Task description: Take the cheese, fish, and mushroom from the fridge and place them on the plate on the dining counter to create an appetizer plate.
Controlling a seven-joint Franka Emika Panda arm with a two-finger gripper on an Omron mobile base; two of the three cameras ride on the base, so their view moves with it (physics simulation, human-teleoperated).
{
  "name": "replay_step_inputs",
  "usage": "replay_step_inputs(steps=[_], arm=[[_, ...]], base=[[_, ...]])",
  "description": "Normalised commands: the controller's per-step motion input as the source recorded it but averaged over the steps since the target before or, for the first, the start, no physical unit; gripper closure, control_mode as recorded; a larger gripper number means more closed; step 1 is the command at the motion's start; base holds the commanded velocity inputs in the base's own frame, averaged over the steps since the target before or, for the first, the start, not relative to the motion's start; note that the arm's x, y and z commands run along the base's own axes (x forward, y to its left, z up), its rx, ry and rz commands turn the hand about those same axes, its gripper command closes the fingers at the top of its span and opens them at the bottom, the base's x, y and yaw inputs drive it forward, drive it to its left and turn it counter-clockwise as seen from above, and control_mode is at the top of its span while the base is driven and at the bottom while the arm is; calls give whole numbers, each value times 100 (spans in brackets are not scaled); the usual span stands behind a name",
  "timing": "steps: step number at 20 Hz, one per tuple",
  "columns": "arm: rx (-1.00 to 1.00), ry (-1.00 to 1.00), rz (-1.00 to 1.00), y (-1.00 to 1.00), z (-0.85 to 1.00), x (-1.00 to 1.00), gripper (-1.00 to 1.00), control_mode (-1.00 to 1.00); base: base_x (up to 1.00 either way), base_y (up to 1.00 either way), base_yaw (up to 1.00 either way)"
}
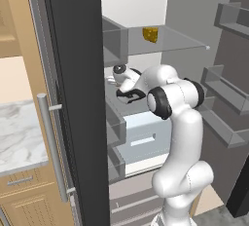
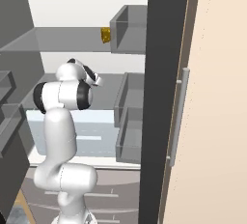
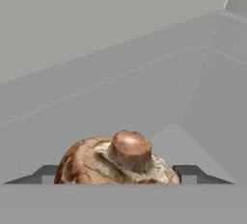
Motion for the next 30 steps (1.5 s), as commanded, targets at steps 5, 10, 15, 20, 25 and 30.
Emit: replay_step_inputs(steps=[5, 10, 15, 20, 25, 30], arm=[[0, 0, -2, -11, -13, 0, 100, -100], [0, -4, 1, 0, -1, -61, 100, -100], [0, -10, 6, -3, -6, -100, 100, -100], [0, -2, 6, -21, 16, -100, 100, -100], [1, 0, 2, -26, 74, -99, 100, -100], [5, 19, 1, -24, 100, -96, 100, -100]], base=[[0, 0, 0], [0, 0, 0], [0, 0, 0], [0, 0, 0], [0, 0, 0], [0, 0, 0]])
